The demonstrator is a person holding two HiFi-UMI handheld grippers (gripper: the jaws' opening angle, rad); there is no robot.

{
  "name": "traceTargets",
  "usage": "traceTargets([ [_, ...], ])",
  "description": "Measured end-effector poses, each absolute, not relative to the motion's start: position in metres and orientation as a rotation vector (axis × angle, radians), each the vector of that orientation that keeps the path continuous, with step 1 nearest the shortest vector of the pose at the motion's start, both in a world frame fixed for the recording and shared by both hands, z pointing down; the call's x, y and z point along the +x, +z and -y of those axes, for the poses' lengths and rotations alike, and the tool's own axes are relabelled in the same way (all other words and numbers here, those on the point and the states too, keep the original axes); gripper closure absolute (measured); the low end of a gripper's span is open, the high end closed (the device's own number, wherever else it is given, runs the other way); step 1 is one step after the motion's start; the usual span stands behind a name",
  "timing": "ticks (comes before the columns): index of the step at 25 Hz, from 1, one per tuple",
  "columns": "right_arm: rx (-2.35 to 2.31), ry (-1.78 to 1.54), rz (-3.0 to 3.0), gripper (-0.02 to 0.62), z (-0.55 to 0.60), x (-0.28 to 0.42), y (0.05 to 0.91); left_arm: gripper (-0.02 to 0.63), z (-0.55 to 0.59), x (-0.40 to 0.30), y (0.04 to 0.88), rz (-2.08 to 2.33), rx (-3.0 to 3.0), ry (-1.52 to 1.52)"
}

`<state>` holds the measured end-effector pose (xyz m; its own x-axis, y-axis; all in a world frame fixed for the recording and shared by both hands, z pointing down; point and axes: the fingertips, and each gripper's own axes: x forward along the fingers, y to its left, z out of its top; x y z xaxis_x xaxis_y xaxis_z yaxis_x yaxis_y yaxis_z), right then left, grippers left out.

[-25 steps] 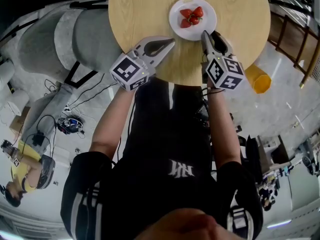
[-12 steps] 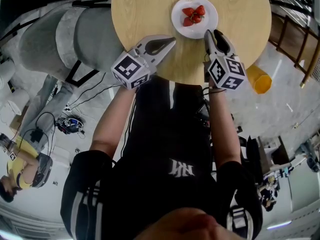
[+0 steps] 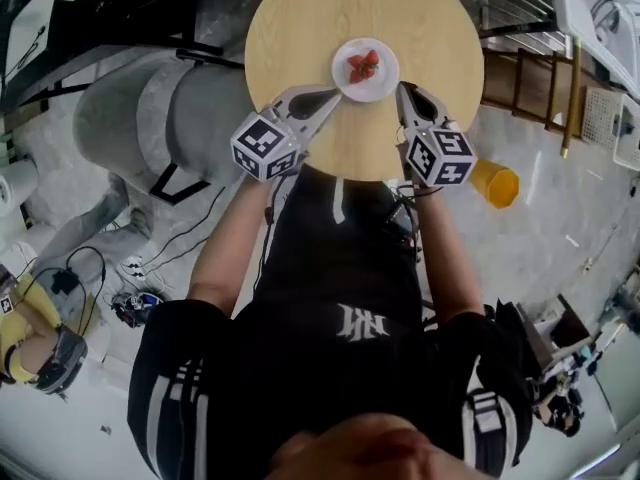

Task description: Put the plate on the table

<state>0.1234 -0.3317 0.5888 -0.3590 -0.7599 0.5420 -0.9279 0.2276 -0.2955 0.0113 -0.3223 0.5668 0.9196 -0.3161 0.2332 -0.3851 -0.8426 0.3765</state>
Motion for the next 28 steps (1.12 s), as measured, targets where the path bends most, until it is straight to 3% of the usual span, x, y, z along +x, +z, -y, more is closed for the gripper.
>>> traceTargets([
  [17, 1.228, 0.575, 2.969, 0.592, 0.229, 0.102, 0.356, 0.598, 0.239, 0.039, 0.387, 0.320, 2.873, 0.044],
  [28, 1.039, 0.613, 3.015, 0.594, 0.084, 0.130, 0.385, 0.598, 0.112, 0.049, 0.370, 0.398, 2.797, 0.008],
])
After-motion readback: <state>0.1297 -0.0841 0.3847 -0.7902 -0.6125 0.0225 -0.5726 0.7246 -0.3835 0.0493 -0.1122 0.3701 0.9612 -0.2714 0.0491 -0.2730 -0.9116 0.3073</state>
